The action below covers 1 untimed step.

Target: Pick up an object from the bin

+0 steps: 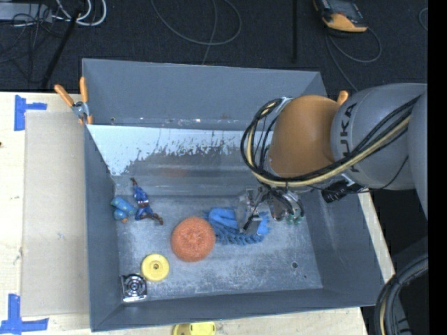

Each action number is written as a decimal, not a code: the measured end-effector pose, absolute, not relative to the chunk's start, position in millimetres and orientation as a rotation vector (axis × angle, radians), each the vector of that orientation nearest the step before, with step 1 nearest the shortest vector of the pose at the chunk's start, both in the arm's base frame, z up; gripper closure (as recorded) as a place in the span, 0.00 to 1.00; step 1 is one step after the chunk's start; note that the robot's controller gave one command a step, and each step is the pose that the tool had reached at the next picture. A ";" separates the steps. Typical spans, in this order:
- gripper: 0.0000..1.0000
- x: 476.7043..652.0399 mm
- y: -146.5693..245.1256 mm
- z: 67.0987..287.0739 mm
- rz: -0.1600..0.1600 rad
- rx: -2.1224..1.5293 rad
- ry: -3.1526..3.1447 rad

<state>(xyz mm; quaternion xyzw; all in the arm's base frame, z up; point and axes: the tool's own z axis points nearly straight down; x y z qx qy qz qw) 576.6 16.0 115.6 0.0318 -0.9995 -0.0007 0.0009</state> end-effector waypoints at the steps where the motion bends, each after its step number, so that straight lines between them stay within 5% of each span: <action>1: 1.00 569.5 22.6 122.6 0.000 0.132 -3.137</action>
Offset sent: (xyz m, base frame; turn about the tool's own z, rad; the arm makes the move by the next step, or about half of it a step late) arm -0.0284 0.0298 0.0245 -0.0227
